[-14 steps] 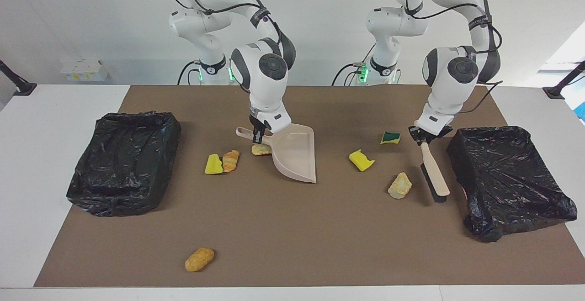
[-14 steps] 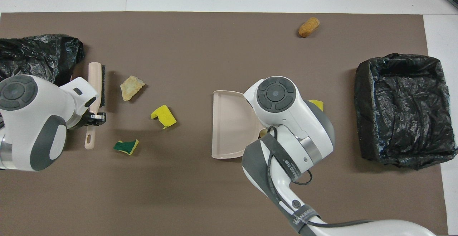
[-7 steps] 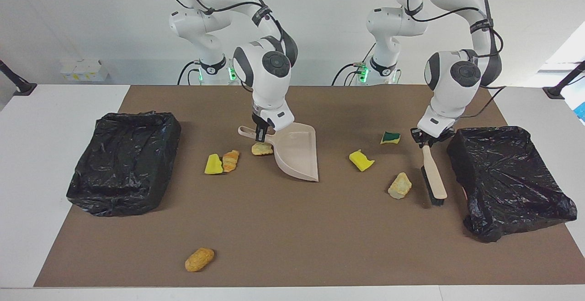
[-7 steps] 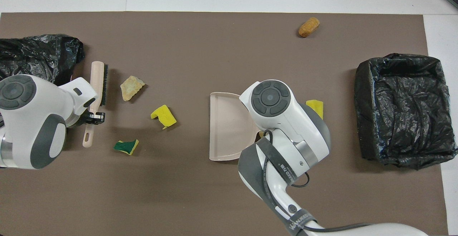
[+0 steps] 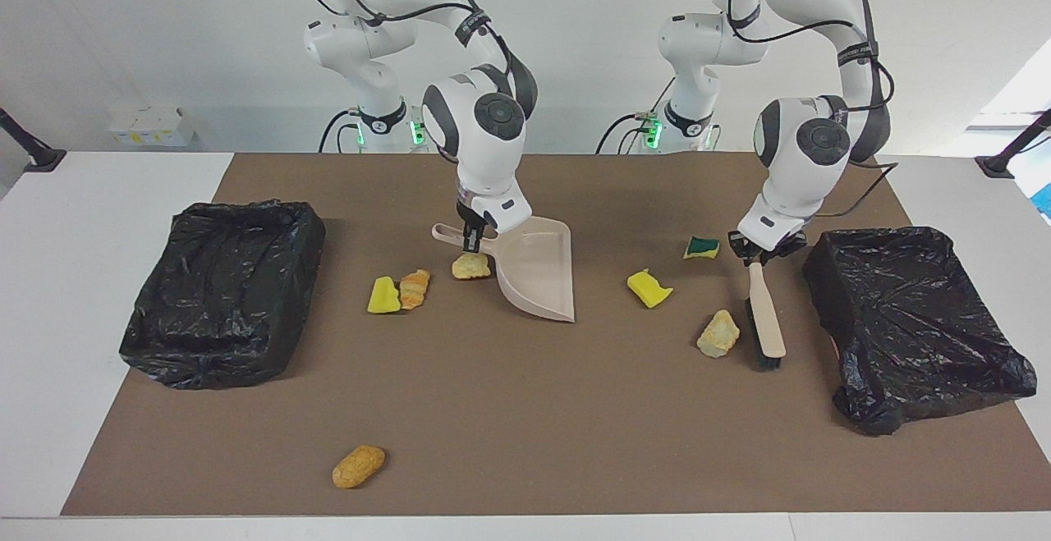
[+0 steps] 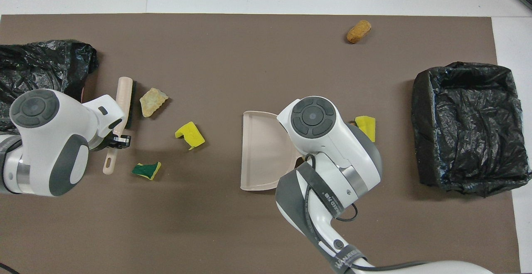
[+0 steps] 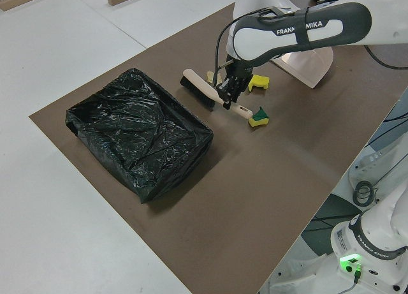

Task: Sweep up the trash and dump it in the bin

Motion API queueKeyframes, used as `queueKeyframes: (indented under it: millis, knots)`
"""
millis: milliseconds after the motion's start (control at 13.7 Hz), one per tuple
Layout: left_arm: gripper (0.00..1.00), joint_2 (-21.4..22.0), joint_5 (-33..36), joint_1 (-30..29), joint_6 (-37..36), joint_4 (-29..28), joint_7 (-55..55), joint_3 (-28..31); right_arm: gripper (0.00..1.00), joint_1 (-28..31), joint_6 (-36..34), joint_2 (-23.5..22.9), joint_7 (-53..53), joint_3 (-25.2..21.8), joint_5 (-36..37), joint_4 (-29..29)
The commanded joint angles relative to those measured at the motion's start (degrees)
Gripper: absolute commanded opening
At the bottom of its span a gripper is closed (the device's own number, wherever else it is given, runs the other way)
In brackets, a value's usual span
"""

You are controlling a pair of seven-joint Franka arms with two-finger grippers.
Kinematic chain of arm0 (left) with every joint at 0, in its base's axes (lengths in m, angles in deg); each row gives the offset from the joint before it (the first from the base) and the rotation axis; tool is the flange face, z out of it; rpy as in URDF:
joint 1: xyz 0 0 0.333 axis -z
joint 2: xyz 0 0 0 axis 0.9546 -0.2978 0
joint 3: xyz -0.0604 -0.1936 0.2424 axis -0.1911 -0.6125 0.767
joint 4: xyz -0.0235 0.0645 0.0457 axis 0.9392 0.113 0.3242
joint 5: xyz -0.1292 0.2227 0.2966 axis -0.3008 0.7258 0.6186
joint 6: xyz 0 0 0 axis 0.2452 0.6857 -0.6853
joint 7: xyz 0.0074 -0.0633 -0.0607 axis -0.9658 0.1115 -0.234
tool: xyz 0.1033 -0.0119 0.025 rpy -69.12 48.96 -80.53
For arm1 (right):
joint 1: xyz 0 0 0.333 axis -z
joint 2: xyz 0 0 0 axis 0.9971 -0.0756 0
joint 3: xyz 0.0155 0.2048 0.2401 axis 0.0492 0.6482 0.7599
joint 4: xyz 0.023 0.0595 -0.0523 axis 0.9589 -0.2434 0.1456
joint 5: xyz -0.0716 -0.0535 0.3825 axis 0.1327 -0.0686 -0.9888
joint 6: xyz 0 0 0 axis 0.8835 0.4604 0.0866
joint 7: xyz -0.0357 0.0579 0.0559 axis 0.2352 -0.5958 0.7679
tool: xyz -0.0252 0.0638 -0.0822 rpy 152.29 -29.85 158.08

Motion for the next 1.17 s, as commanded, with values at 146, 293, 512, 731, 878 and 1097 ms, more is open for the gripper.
queueKeyframes:
  millis: [146, 293, 512, 731, 878, 1097]
  knots:
    - [0.0, 2.1, -3.0, 10.0, -1.2, -2.5, 0.1, 0.2, 0.0, 0.0, 2.2, 2.2, -0.4, 0.2, -1.7, -3.0]
    - [0.0, 2.6, -10.4, 16.3, -1.1, -2.5, 0.8, 0.3, 0.0, -0.1, 2.7, 2.0, -0.8, 0.2, -1.7, -3.0]
    - [0.0, 3.4, -12.7, 25.7, -1.1, -2.1, 9.5, 0.2, 0.0, -0.1, 4.7, 1.7, -1.1, 0.2, -1.7, -3.8]
    - [0.0, 3.2, -13.9, 31.1, -2.9, 0.7, 14.9, 0.1, 0.0, -0.2, 5.4, 1.6, -1.4, 0.2, -1.7, -4.0]
    - [0.0, 3.5, -14.6, 31.1, -8.9, 4.5, 15.4, 0.1, 0.0, -0.2, 5.3, 1.6, -1.4, 0.2, -1.7, -4.0]
    - [0.0, 8.4, -14.7, 30.3, -17.0, 5.7, 17.5, 0.9, 0.0, -0.2, 5.3, 1.6, -1.4, 0.2, -1.7, -4.0]
